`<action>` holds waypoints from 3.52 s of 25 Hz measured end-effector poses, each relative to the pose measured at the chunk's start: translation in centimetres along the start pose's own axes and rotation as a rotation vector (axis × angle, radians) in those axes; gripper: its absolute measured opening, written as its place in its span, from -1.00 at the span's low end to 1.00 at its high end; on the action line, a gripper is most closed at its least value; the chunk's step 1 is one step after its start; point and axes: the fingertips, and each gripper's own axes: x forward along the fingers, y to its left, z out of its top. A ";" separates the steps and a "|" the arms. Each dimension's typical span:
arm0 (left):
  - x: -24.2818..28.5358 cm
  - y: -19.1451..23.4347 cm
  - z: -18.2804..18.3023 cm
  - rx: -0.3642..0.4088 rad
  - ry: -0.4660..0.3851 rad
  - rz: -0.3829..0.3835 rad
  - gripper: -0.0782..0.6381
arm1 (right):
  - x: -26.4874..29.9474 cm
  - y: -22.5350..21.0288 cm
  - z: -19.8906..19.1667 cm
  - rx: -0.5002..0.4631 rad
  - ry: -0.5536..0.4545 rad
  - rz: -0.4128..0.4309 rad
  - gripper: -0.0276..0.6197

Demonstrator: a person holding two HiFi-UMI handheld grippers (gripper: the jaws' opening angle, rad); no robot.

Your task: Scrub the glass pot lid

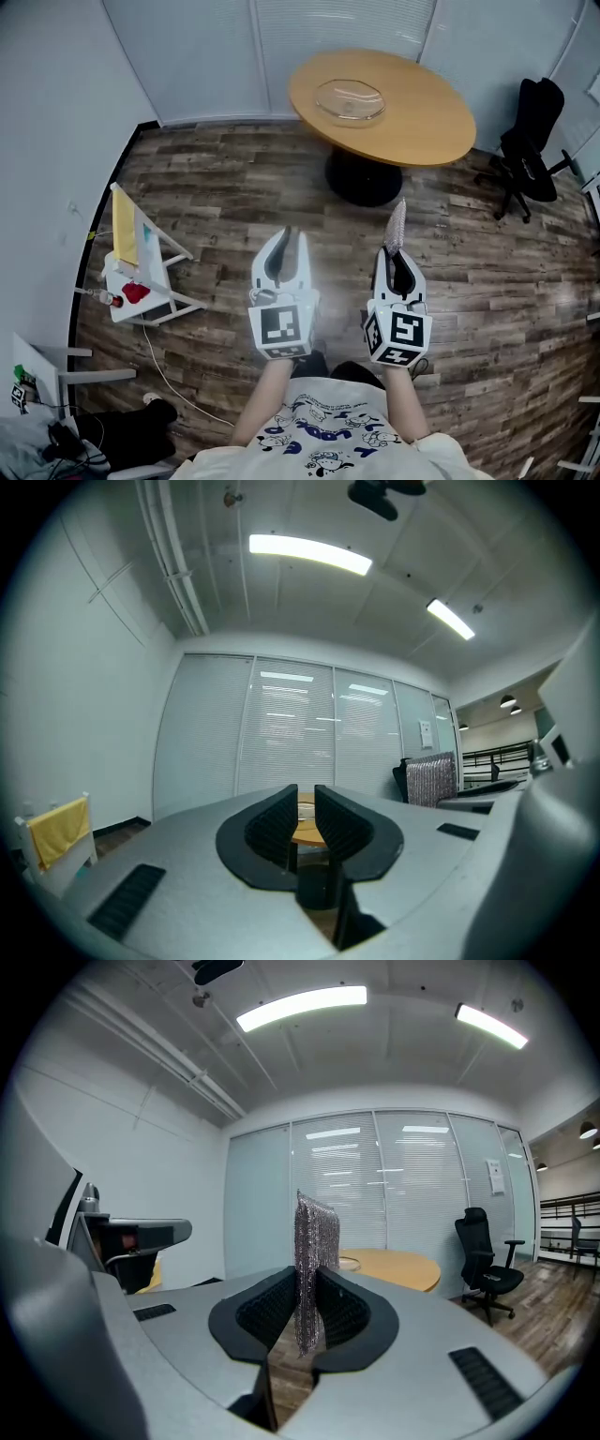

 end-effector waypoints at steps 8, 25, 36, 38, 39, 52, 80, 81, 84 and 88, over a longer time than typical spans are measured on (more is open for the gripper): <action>3.4 2.1 -0.6 -0.018 0.010 0.012 -0.61 | 3.9 0.5 -0.4 -0.018 0.027 0.008 -0.69; 14.5 4.3 -1.9 -0.027 0.025 0.085 -0.61 | 16.0 -2.3 -0.1 -0.024 0.039 0.077 -0.69; 24.6 3.4 -1.5 -0.038 0.018 0.121 -0.61 | 25.6 -7.0 2.3 -0.026 0.023 0.115 -0.69; 26.2 3.3 -1.4 -0.037 0.014 0.123 -0.61 | 27.0 -7.7 2.4 -0.023 0.022 0.119 -0.69; 26.9 3.1 -1.4 -0.037 0.012 0.123 -0.61 | 27.7 -8.1 2.4 -0.022 0.021 0.121 -0.69; 33.0 3.6 -2.7 -0.063 0.037 0.140 -0.61 | 34.1 -10.5 2.0 -0.007 0.040 0.136 -0.69; 49.9 10.2 -5.8 -0.104 0.114 0.056 -0.61 | 50.9 -10.3 1.4 -0.011 0.092 0.070 -0.69; 50.6 10.4 -5.8 -0.107 0.115 0.048 -0.61 | 51.6 -10.3 1.4 -0.011 0.096 0.066 -0.69; 52.5 11.2 -6.3 -0.121 0.133 0.019 -0.60 | 53.6 -10.2 1.4 -0.013 0.107 0.056 -0.69; 55.0 12.3 -7.2 -0.141 0.166 -0.001 -0.60 | 56.1 -10.1 1.2 -0.015 0.122 0.043 -0.69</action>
